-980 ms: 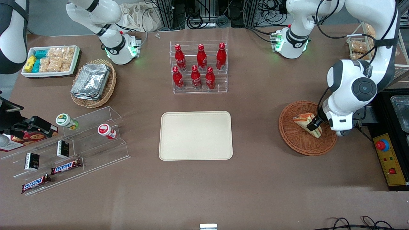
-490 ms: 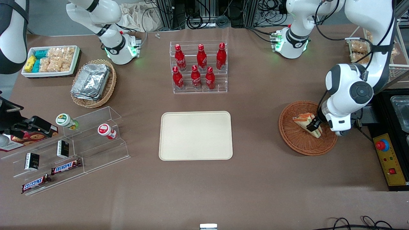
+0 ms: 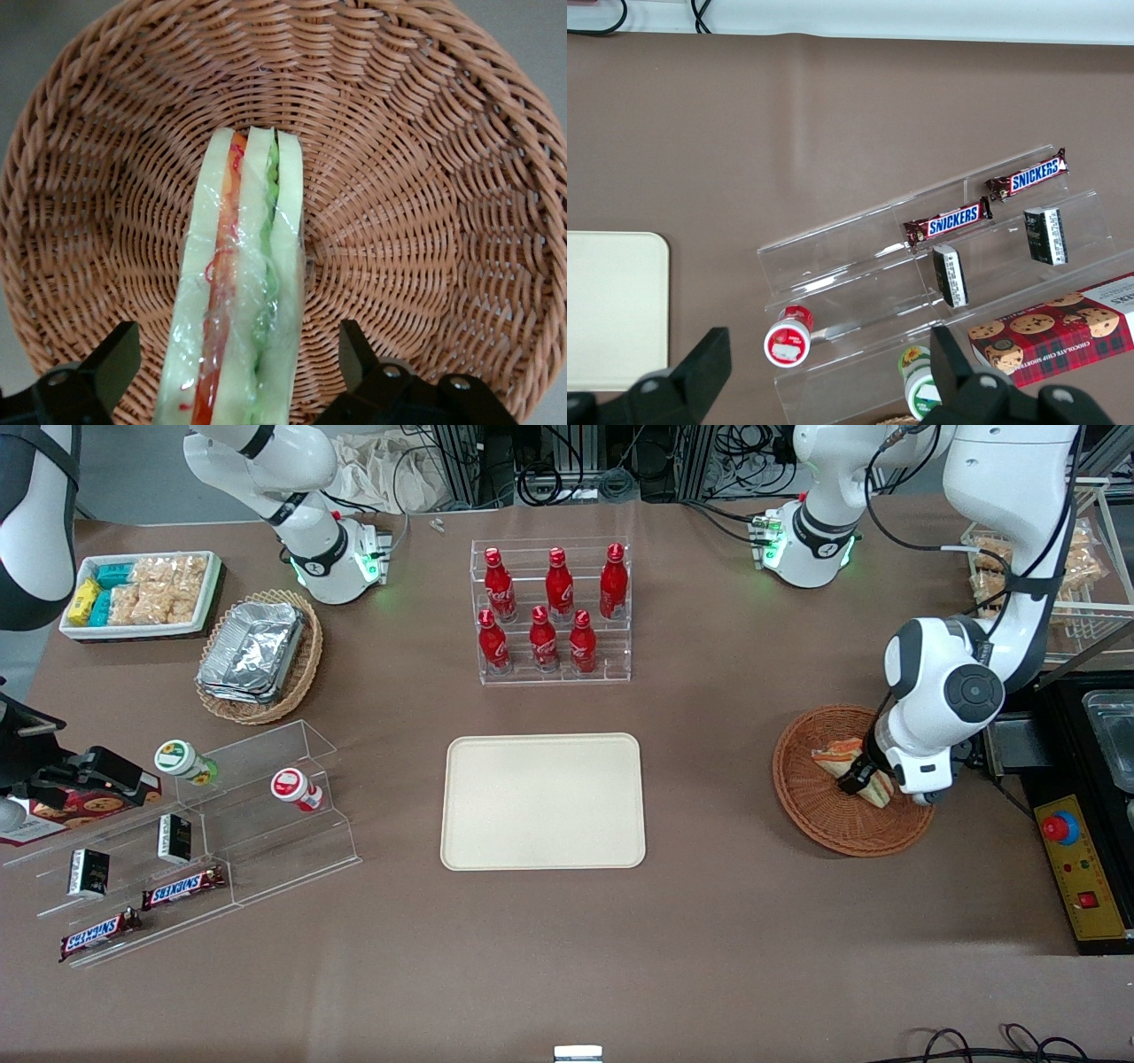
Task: Place sandwich from basket to tray
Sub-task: 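Lower the open left gripper around the sandwich and close it, then carry the sandwich over the cream tray with the left gripper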
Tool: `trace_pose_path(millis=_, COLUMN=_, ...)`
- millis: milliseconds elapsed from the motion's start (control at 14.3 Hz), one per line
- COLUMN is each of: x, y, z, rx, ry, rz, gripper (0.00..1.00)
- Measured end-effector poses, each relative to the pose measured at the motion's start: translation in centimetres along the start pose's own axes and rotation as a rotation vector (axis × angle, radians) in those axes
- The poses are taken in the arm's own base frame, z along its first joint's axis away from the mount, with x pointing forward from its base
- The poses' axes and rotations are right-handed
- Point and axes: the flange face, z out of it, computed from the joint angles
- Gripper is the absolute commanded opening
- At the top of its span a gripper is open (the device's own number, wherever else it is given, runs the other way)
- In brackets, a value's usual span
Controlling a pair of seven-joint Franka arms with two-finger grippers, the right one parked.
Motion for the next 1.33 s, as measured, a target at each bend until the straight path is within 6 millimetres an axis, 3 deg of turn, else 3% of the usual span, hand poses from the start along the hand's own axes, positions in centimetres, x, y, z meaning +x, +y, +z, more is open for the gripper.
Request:
trace_pose_path(millis=70, x=0.0, y=0.0, z=0.3, rx=-0.004, ry=0.001, rz=-0.020, gripper=0.38)
trace_pose_path(millis=140, x=0.0, y=0.1, z=0.5, rx=-0.007, ry=0.002, rz=-0.050, gripper=0.01)
trace_pose_path(millis=490, x=0.0, y=0.6, z=0.0, rx=-0.026, ry=0.011, rz=-0.123, gripper=0.00)
trace_pose_path(millis=700, x=0.1, y=1.8, z=-2.3, rx=-0.053, ry=0.027, rz=-0.125, gripper=0.00)
trace_pose_path(millis=840, x=0.4, y=3.1, z=-5.7, rx=-0.015, ry=0.009, rz=-0.124, gripper=0.00)
trace_pose_path(millis=1120, x=0.7, y=6.6, z=-15.8, rx=0.025, ry=-0.006, rz=-0.080, gripper=0.00)
trace_pose_path(millis=1330, x=-1.0, y=8.9, z=-22.2, rx=0.007, ry=-0.022, rz=0.018, gripper=0.00)
